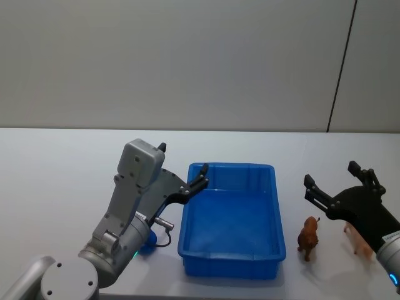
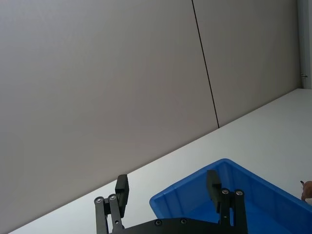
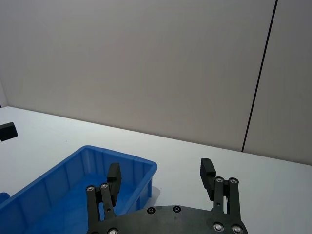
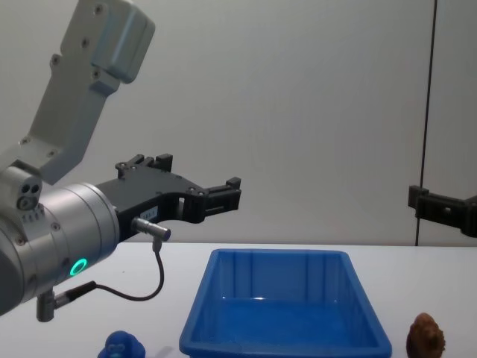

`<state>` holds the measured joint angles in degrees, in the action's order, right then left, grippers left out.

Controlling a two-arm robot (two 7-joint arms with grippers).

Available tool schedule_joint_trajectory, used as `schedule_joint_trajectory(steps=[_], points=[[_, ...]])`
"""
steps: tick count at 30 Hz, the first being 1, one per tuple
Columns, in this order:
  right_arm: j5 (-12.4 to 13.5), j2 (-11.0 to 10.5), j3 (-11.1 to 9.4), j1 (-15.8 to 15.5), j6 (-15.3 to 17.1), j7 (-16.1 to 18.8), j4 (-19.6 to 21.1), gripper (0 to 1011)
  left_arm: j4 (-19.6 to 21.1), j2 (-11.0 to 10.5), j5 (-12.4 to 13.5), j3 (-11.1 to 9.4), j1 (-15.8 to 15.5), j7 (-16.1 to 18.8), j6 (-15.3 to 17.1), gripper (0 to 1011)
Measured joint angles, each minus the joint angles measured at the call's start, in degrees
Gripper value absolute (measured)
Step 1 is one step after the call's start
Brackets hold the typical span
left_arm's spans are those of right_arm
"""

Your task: Pick up the two dolls from the table and place them into the box.

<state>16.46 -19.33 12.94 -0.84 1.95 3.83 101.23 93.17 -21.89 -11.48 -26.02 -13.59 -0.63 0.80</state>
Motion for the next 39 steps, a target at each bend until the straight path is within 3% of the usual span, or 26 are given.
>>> schedule_joint_trajectory(steps=[39], points=[[0.00, 0.00, -0.03, 0.01, 0.00, 0.00, -0.02, 1001, 0.00, 0.00, 0.00, 0.00, 0.00, 0.00, 0.00, 1001]])
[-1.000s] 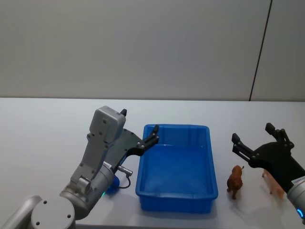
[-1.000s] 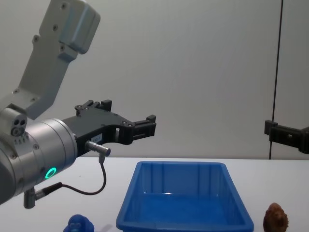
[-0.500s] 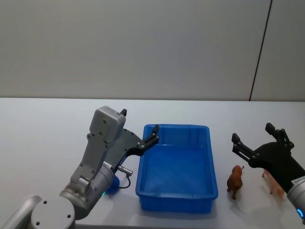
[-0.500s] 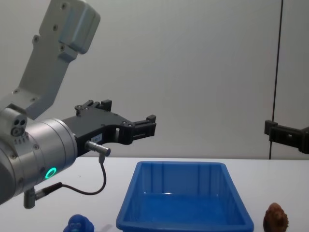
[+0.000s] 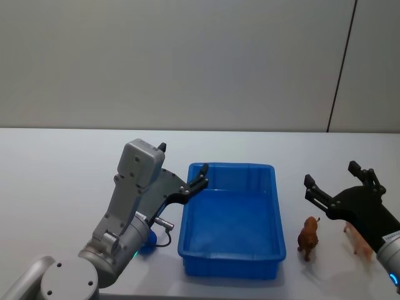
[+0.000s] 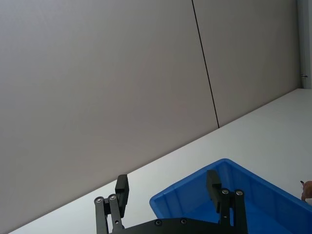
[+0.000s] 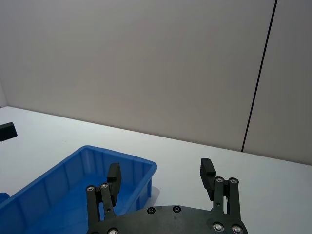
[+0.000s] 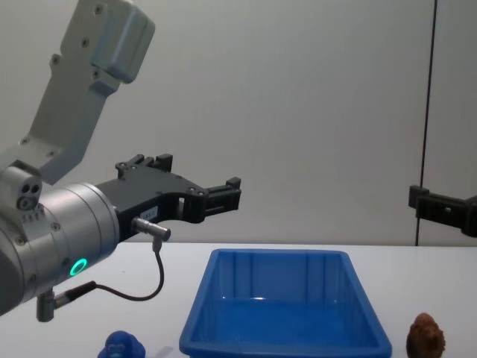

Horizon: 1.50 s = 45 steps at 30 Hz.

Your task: Pick up the two dolls from the table and place them into the box.

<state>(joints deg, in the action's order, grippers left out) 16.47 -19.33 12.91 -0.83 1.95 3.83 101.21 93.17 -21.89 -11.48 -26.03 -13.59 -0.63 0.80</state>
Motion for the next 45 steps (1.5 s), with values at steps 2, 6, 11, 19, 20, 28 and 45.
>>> schedule_joint_trajectory(steps=[2, 6, 11, 19, 20, 28, 45], points=[[-0.01, -0.01, -0.06, 0.00, 0.01, -0.08, -0.01, 1001, 0.00, 0.00, 0.00, 0.00, 0.00, 0.00, 0.00, 1001], [-0.16, -0.18, -0.33, -0.07, 0.22, -0.70, -0.05, 1001, 0.00, 0.00, 0.00, 0.00, 0.00, 0.00, 0.00, 1001], [-0.52, -0.57, -0.80, -0.24, 0.86, -1.63, -0.17, 1001, 0.00, 0.00, 0.00, 0.00, 0.00, 0.00, 0.00, 1001], [-1.19, -1.67, -1.81, -0.73, 2.47, -3.09, -0.65, 1001, 0.00, 0.00, 0.00, 0.00, 0.00, 0.00, 0.00, 1001], [-1.29, -1.86, -2.00, -0.83, 2.86, -3.37, -0.77, 1001, 0.00, 0.00, 0.00, 0.00, 0.00, 0.00, 0.00, 1001], [-1.68, -2.66, -2.79, -1.28, 5.38, -4.24, -1.52, 1001, 0.00, 0.00, 0.00, 0.00, 0.00, 0.00, 0.00, 1001], [-2.99, -2.68, -3.19, -1.43, 11.38, -4.90, -4.80, 1001, 0.00, 0.00, 0.00, 0.00, 0.00, 0.00, 0.00, 1001]])
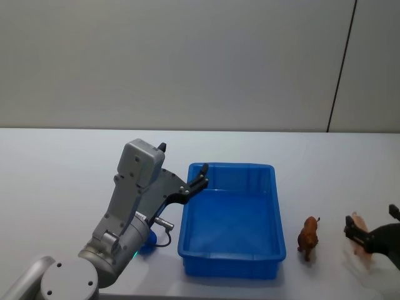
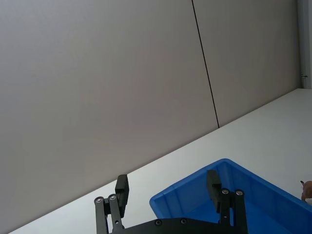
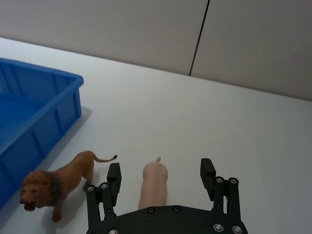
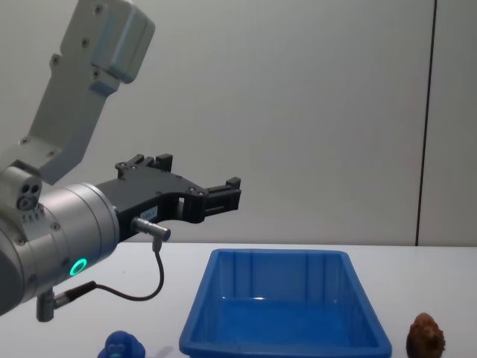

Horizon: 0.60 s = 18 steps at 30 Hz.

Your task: Pick up the two dolls from the table and place them into the box.

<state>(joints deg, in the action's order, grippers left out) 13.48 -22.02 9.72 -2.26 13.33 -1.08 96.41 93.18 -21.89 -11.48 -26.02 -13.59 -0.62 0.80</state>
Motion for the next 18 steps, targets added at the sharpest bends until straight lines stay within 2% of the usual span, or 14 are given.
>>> schedule_joint_trajectory(steps=[7, 18], points=[[-0.18, 0.45, 0.09, 0.46, 2.37, 0.14, -1.57, 1001, 0.00, 0.00, 0.00, 0.00, 0.00, 0.00, 0.00, 1001], [1.03, 1.09, 0.19, 1.14, 5.41, 2.50, -3.31, 1001, 0.00, 0.00, 0.00, 0.00, 0.00, 0.00, 0.00, 1001]])
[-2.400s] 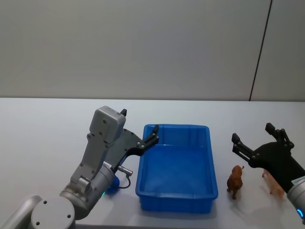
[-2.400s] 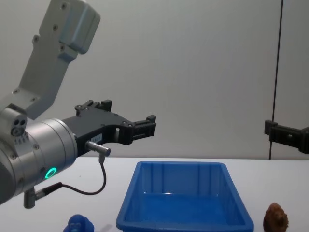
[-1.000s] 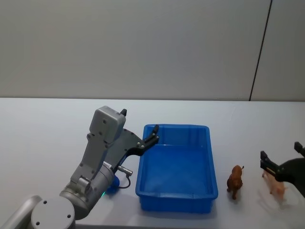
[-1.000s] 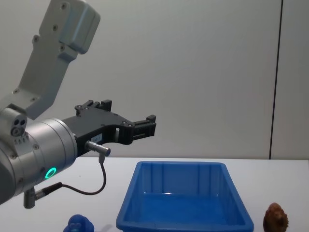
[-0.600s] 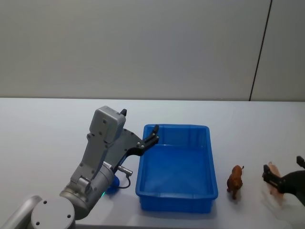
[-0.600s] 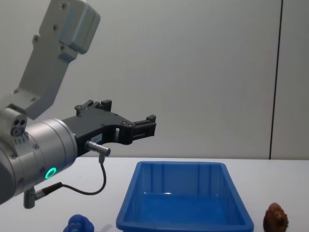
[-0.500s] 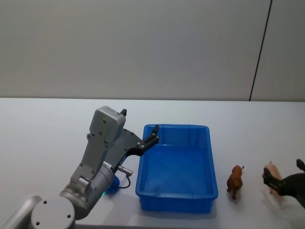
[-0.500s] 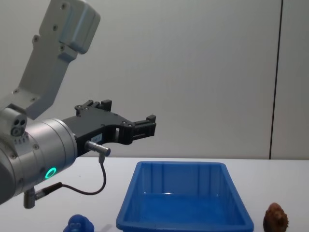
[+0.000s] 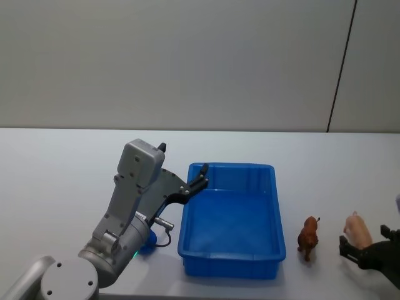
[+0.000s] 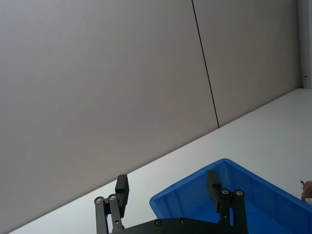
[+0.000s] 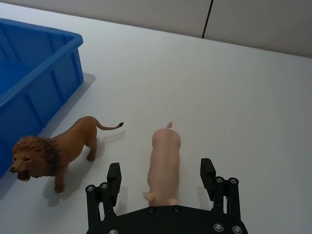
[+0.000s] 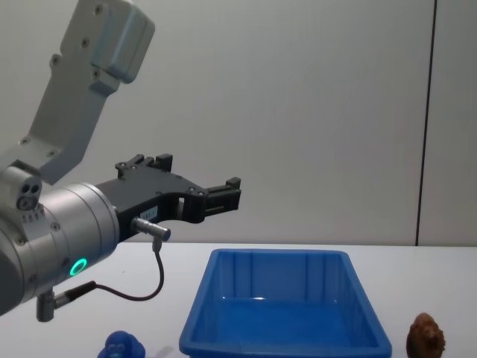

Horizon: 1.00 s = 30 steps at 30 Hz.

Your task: Pick up the two dolls from the table and place them into the box.

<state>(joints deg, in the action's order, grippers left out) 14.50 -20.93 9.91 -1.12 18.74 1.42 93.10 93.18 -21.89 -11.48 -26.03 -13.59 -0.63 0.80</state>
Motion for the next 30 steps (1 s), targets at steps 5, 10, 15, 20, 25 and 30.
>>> schedule_joint_trajectory(steps=[5, 10, 15, 20, 25, 30], points=[[0.60, 0.30, 0.05, 0.34, 1.16, 0.86, -0.60, 995, 0.00, 0.00, 0.00, 0.00, 0.00, 0.00, 0.00, 1001], [1.24, 0.67, 0.07, 0.84, 2.73, 1.33, -1.18, 905, 0.00, 0.00, 0.00, 0.00, 0.00, 0.00, 0.00, 1001], [1.71, 0.98, 0.02, 1.28, 3.81, 1.33, -1.70, 766, 0.00, 0.00, 0.00, 0.00, 0.00, 0.00, 0.00, 1001], [2.15, 1.21, -0.15, 1.61, 4.27, 1.12, -2.04, 591, 0.00, 0.00, 0.00, 0.00, 0.00, 0.00, 0.00, 1001], [2.54, 1.30, -0.45, 1.71, 4.12, 0.63, -2.00, 450, 0.00, 0.00, 0.00, 0.00, 0.00, 0.00, 0.00, 1001], [2.75, 1.31, -0.70, 1.66, 3.21, 0.15, -1.38, 364, 0.00, 0.00, 0.00, 0.00, 0.00, 0.00, 0.00, 1001]])
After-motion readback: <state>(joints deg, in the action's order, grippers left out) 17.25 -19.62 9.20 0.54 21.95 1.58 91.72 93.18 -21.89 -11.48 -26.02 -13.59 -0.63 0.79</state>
